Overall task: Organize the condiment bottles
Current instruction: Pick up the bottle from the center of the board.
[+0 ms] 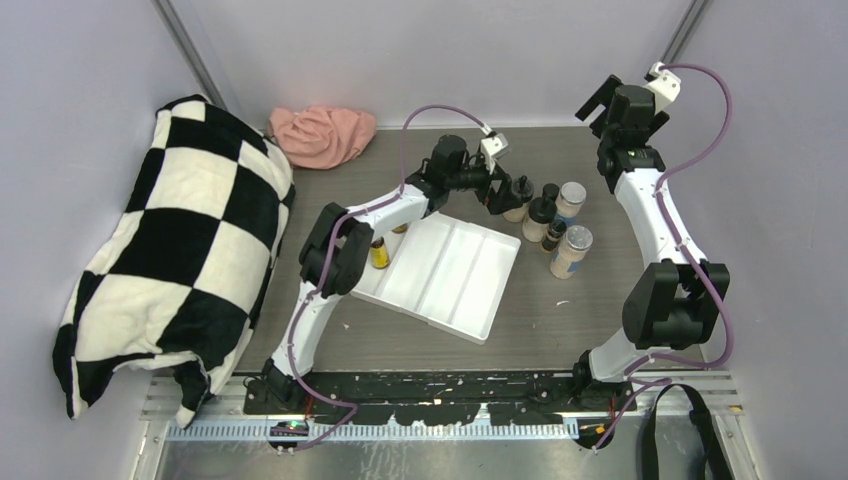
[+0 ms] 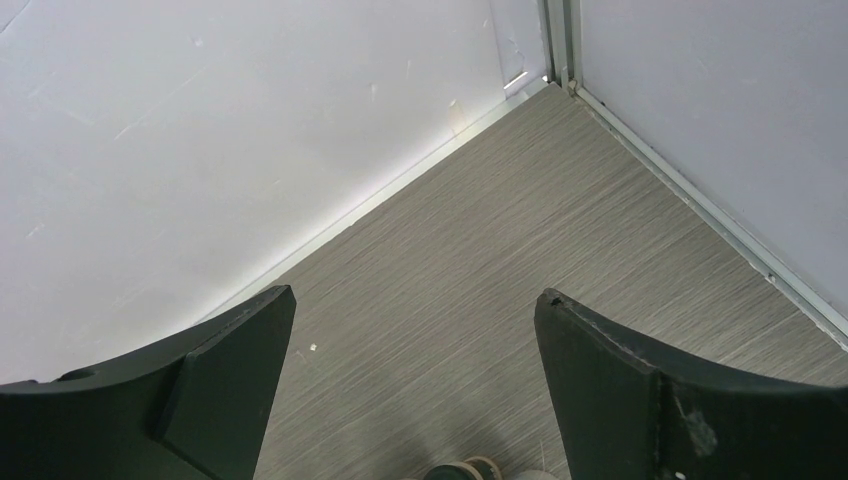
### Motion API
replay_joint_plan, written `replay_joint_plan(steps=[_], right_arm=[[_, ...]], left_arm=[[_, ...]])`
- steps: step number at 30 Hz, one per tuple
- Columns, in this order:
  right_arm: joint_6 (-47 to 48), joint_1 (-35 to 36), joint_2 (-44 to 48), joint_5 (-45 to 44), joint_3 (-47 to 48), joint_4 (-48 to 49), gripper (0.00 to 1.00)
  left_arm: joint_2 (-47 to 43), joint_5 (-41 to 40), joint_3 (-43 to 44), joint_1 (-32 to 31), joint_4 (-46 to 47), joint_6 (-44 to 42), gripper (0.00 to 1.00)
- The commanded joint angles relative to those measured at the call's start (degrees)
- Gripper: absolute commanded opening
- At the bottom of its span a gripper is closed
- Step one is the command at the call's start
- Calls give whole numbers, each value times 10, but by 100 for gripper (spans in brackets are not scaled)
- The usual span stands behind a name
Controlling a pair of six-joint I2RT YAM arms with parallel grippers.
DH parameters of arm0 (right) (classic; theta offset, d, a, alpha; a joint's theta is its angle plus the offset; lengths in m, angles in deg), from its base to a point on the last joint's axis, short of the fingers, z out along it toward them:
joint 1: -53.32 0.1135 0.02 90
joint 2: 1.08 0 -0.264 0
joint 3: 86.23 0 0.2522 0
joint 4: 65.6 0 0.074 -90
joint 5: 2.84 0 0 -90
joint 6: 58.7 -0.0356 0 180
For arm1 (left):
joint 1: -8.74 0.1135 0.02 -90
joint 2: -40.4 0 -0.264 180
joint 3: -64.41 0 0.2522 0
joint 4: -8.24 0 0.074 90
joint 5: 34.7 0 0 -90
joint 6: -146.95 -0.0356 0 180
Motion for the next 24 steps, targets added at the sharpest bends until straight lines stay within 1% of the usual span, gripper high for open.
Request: replay_joint_plan(steps=[1,9,18,24], right_arm=[[6,-2,24,2,10,30,96],[8,-2,28,4,14,31,95],[10,-2,30,10,15,30,95],[12,-1,28,15,12,33,95]], left_arm=[[15,17,36,0,-4,-20,100],[46,16,83,-9,-48,-61,100],[72,4,106,-11,-42,-72,99],[80,-13,106,-13,-27,-80,98]])
